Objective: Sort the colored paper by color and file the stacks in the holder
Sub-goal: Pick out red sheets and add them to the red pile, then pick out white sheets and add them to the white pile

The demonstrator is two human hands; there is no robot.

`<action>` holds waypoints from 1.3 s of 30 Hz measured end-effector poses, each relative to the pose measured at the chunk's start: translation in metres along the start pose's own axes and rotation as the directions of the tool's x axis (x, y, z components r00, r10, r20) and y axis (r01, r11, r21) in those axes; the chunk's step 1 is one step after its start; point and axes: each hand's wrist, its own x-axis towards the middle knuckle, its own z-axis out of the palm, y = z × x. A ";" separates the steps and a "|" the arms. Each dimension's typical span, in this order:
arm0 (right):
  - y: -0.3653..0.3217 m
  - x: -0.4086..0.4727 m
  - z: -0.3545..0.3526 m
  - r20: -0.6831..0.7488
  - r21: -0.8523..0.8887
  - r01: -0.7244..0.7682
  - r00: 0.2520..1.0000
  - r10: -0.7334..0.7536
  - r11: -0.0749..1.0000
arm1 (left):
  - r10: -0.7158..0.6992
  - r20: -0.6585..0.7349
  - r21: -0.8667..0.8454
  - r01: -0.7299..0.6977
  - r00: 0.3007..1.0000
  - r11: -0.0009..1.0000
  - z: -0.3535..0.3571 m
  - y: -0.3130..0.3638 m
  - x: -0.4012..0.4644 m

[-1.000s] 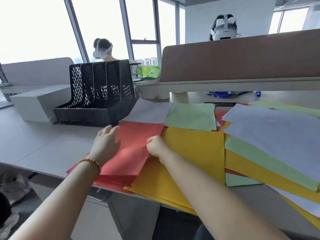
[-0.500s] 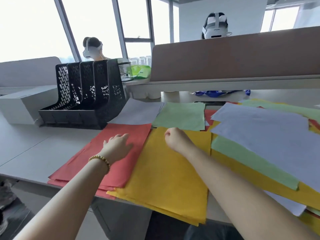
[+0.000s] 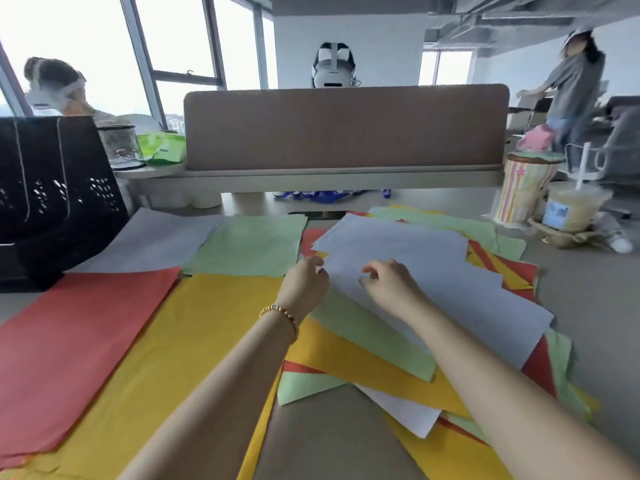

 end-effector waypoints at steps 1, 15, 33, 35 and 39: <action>0.004 0.001 -0.001 0.125 -0.105 -0.017 0.992 0.031 0.994 | -0.019 0.007 0.005 0.019 1.000 1.000 0.008 0.003 0.004; -0.007 -0.023 -0.023 0.009 -0.468 0.060 0.998 -0.063 0.882 | -0.167 -0.175 -0.395 0.087 0.970 0.915 0.014 -0.011 0.030; 0.014 0.006 -0.016 0.412 0.911 -0.407 0.903 -0.121 0.068 | 0.161 0.440 -0.754 0.266 0.883 0.601 0.022 0.020 0.000; 0.014 0.005 -0.018 0.394 0.919 -0.391 0.914 -0.095 0.053 | -0.001 0.318 -0.715 0.241 0.948 0.656 0.025 0.017 0.003; 0.020 0.006 -0.028 0.324 0.903 -0.324 0.945 0.050 0.283 | -0.134 0.106 -0.628 0.171 0.985 0.759 0.021 -0.002 0.018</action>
